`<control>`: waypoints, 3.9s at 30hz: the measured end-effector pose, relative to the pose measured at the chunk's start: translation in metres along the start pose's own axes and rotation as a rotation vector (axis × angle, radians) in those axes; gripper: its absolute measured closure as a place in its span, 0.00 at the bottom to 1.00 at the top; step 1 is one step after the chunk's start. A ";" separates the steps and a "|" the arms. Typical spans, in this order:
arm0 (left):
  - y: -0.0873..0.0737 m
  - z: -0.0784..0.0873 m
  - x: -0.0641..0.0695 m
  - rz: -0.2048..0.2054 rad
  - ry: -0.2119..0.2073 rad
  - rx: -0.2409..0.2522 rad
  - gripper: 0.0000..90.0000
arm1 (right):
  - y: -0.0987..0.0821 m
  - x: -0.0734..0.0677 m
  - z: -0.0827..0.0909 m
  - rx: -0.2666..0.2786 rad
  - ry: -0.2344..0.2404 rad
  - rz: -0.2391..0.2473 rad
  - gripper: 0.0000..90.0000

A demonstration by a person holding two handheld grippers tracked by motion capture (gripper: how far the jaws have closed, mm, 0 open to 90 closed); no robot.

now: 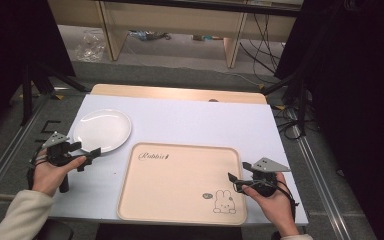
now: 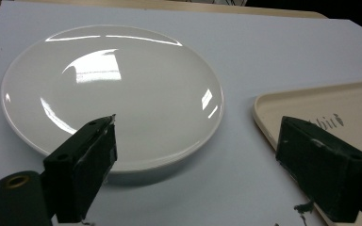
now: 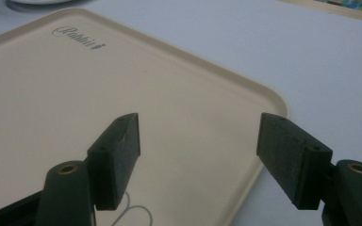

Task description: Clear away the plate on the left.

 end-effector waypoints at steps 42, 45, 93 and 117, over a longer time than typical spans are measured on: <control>0.001 -0.011 -0.072 0.241 0.168 -0.046 0.22 | -0.001 0.001 -0.001 -0.009 -0.005 -0.019 0.35; 0.002 -0.015 -0.075 0.264 0.167 -0.058 0.24 | -0.001 0.001 0.000 -0.023 -0.011 -0.019 0.35; 0.007 -0.044 -0.097 0.546 0.188 -0.153 0.66 | -0.003 0.000 -0.004 -0.034 0.007 -0.013 0.35; 0.004 -0.045 -0.104 0.719 0.155 -0.123 0.86 | -0.002 0.000 -0.004 -0.036 0.007 -0.020 0.35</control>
Point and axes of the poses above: each handheld gripper's, and its own axes: z roughly backward along the jaws, y roughly out of its top, x roughly to its right, the point moved 3 cm from there along -z, roughly forward along the jaws, and after that the axes turned 2 degrees about -z, right-handed, at the moved point
